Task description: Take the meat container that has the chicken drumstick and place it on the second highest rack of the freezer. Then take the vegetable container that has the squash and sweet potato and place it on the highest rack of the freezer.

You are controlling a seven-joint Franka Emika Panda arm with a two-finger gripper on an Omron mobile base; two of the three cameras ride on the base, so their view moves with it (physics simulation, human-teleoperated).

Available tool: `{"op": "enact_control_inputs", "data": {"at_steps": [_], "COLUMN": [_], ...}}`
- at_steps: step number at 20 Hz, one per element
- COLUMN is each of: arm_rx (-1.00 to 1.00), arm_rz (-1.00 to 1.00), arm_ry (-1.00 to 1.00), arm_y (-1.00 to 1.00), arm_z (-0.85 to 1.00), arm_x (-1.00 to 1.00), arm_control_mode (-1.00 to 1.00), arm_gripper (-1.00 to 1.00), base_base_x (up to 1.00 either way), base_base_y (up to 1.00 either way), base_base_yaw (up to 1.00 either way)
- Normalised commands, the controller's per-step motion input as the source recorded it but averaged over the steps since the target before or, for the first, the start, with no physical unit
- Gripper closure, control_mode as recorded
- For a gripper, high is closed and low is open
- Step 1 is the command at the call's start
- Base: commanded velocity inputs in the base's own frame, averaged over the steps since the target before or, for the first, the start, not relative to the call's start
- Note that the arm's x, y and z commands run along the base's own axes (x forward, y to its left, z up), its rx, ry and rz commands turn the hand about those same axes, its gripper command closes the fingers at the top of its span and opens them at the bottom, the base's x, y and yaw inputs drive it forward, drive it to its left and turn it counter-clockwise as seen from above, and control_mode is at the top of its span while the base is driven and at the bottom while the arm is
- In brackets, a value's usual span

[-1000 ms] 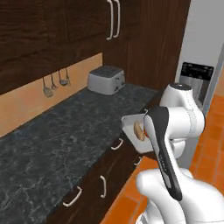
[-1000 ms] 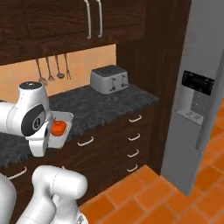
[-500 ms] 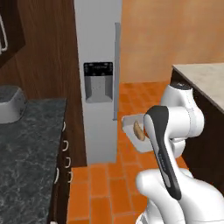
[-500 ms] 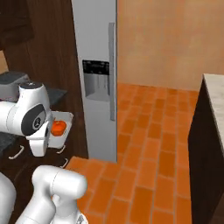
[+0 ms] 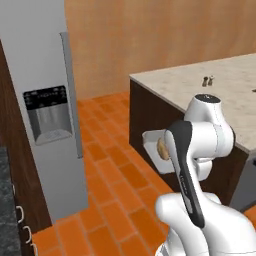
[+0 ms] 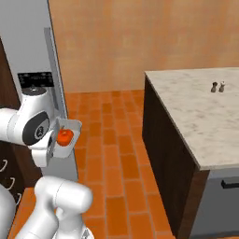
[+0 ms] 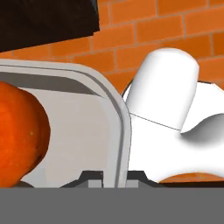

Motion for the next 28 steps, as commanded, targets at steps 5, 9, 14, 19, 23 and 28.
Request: {"op": "enact_control_inputs", "data": {"at_steps": [5, 9, 14, 19, 23, 28], "arm_rx": [0.0, 0.0, 0.0, 0.0, 0.0, 0.0], "arm_rz": [0.0, 0.0, 0.0, 0.0, 0.0, 0.0], "arm_ry": [0.0, 0.0, 0.0, 0.0, 0.0, 0.0], "arm_y": [0.0, 0.0, 0.0, 0.0, 0.0, 0.0], "arm_z": [0.0, 0.0, 0.0, 0.0, 0.0, 0.0], "arm_x": [0.0, 0.0, 0.0, 0.0, 0.0, 0.0], "arm_control_mode": [1.0, 1.0, 1.0, 1.0, 1.0, 1.0], "arm_gripper": [1.0, 1.0, 1.0, 1.0, 1.0, 1.0], "base_base_x": [1.0, 1.0, 1.0, 1.0, 1.0, 0.94], "base_base_y": [-0.07, -0.11, -0.23, -0.14, -0.29, -0.48], "base_base_yaw": [0.06, 0.09, 0.12, 0.17, 0.18, 0.23]}}
